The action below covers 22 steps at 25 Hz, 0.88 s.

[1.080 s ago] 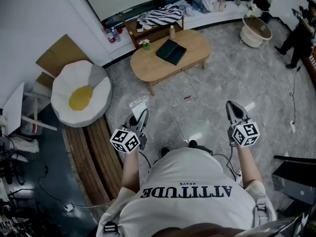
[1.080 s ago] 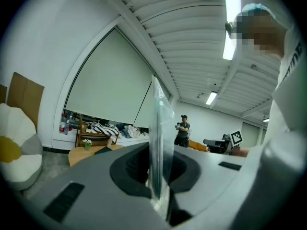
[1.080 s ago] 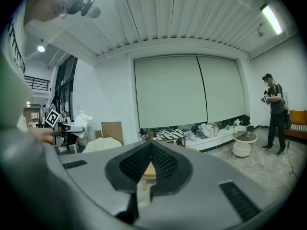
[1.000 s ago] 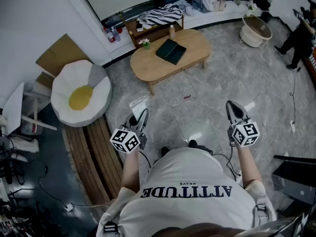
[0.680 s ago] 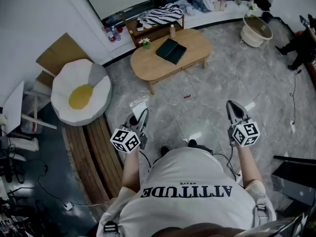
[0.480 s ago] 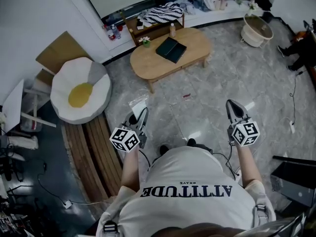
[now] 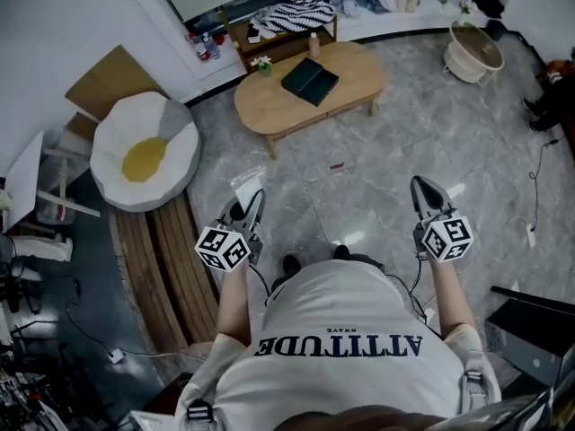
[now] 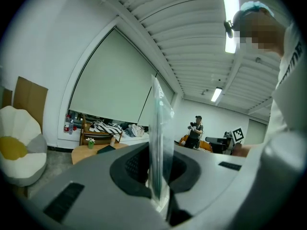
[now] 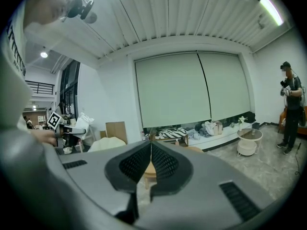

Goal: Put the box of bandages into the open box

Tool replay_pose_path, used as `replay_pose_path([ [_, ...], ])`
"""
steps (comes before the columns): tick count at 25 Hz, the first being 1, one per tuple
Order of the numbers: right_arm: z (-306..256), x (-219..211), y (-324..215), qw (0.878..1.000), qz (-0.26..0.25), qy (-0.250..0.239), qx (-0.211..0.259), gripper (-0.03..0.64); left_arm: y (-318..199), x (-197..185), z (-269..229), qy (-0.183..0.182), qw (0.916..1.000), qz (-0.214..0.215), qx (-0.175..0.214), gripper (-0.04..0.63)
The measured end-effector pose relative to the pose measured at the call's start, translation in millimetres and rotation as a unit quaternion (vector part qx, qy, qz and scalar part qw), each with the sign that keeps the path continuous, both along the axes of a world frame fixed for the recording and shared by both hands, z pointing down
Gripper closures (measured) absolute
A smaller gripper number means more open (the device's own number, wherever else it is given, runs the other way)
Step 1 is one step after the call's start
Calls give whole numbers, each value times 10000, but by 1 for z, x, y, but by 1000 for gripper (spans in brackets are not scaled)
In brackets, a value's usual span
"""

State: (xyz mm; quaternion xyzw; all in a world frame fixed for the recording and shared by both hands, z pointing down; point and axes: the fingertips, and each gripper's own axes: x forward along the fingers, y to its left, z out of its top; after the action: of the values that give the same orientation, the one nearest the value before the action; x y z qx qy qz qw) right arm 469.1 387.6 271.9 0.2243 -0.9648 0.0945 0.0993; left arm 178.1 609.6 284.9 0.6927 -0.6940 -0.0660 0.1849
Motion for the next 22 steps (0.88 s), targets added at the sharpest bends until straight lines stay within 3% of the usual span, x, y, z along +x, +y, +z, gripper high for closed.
replay_pose_path([
  [6,9,14,-29,9996,-284,5,-14,595,-16,22,4,-126,9994,-315,-64,555],
  [14,15,9,-60,9987,-489,-19,-123,595,-29,33,16,-13,9979,-617,-181,555],
  [22,23,-24,-83,9980,-590,92,-199,595,-56,3,22,35,9978,-629,-212,555],
])
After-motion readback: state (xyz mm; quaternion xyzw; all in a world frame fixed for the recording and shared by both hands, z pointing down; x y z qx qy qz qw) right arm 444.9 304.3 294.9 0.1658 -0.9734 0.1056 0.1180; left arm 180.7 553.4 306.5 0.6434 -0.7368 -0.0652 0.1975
